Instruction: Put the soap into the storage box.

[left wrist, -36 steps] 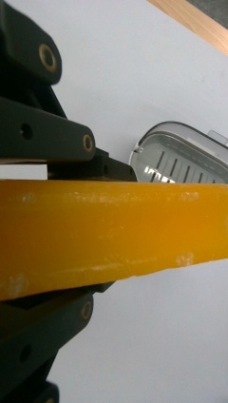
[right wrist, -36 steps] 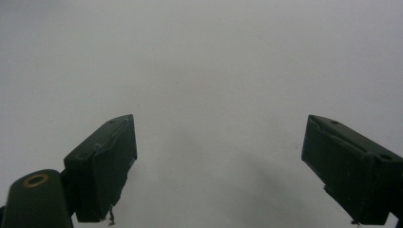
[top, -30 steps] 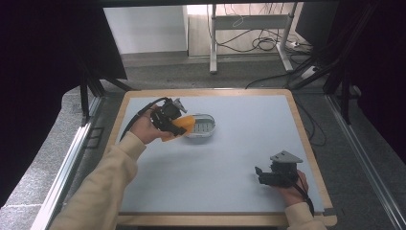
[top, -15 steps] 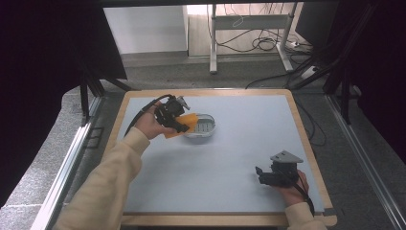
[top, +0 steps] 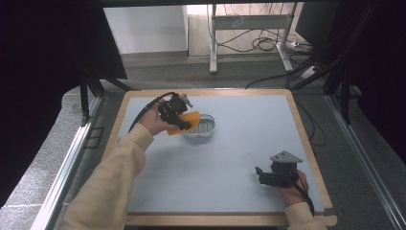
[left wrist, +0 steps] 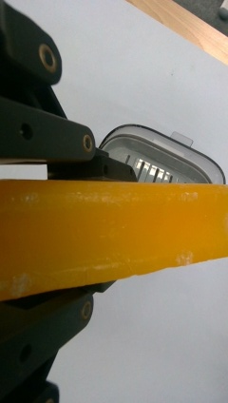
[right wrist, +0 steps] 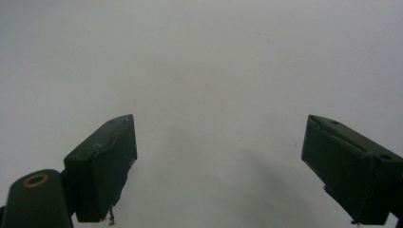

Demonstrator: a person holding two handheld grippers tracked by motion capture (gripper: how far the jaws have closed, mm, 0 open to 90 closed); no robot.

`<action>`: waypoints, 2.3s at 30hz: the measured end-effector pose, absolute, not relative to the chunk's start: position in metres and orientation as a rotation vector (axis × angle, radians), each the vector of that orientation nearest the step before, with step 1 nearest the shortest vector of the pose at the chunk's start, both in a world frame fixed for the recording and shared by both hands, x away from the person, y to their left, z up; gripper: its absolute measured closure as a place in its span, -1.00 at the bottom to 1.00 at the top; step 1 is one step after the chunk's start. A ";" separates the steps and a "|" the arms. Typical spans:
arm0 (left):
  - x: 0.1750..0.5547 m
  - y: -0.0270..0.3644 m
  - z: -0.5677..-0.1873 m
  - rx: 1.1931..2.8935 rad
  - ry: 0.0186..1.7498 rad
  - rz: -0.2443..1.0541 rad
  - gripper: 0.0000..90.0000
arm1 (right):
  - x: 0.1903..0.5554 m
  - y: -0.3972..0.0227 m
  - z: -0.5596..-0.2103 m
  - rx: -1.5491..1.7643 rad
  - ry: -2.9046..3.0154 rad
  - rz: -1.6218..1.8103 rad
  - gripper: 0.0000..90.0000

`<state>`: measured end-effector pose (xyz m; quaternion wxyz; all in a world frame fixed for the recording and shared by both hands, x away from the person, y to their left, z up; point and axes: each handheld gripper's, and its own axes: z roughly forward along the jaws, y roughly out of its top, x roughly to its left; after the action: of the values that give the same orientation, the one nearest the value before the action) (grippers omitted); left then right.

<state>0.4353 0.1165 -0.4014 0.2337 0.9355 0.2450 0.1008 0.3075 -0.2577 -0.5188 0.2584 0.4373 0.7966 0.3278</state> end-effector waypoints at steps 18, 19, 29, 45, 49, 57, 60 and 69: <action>0.464 0.108 -0.418 2.561 0.632 0.235 0.37 | 0.308 -0.259 -0.519 1.195 2.157 0.886 -0.74; 0.466 0.108 -0.418 2.555 0.629 0.234 0.37 | 0.308 -0.259 -0.519 1.195 2.157 0.885 -0.74; 0.475 0.102 -0.423 2.544 0.615 0.215 0.37 | 0.308 -0.259 -0.520 1.197 2.159 0.879 -0.74; 0.487 0.083 -0.436 2.558 0.578 0.189 0.37 | 0.308 -0.259 -0.520 1.195 2.158 0.876 -0.74; 0.489 0.080 -0.439 2.564 0.558 0.181 0.37 | 0.308 -0.259 -0.520 1.194 2.160 0.875 -0.74; 0.494 0.078 -0.445 2.562 0.539 0.159 0.37 | 0.308 -0.261 -0.519 1.198 2.150 0.877 -0.74; 0.496 0.076 -0.451 2.572 0.535 0.156 0.37 | 0.309 -0.261 -0.519 1.197 2.151 0.876 -0.74; 0.499 0.076 -0.456 2.572 0.530 0.203 0.34 | 0.309 -0.261 -0.519 1.197 2.151 0.878 -0.74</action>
<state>0.4994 0.0761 -0.4565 0.2513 0.9452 0.1947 0.0745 0.3085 -0.2607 -0.5191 0.2611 0.4422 0.7944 0.3244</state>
